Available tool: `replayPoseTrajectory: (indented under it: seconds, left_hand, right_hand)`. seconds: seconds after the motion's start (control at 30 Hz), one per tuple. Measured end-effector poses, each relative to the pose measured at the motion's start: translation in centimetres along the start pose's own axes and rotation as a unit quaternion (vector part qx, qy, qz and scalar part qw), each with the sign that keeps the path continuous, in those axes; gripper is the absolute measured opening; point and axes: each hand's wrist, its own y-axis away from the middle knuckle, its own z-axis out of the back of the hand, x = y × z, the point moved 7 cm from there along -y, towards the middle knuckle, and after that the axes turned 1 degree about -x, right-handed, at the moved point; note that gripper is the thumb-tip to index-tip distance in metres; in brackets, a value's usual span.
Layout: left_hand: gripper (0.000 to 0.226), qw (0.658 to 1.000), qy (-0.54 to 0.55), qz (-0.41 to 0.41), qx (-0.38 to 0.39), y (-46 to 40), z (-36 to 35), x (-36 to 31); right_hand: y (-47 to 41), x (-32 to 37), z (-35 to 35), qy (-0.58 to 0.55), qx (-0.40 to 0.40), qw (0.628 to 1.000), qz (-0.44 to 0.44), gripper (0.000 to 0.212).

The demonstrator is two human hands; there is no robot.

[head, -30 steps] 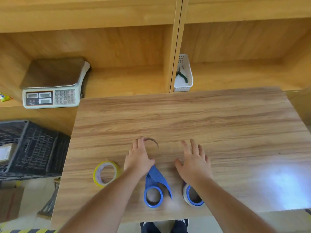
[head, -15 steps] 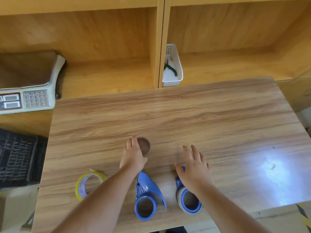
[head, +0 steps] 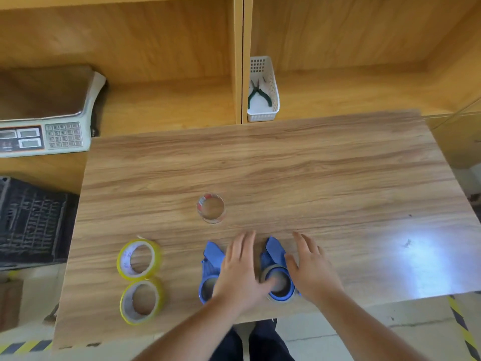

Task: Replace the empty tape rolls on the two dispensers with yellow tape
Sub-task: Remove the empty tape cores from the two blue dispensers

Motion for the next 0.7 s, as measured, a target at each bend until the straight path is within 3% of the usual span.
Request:
replayPoseTrajectory:
  seconds: [0.33,0.7]
  left_hand:
    - [0.121,0.994,-0.043,0.09,0.034,4.5,-7.5,-1.6]
    - [0.095,0.992,-0.065,0.098,0.044,3.9,-8.6,-1.8]
  right_hand:
    - [3.5,-2.7,-2.4,-0.048,0.052,0.997,-0.003,0.052]
    - [4.4,-4.7,-3.2,-0.028,0.059,0.998,0.012,0.039]
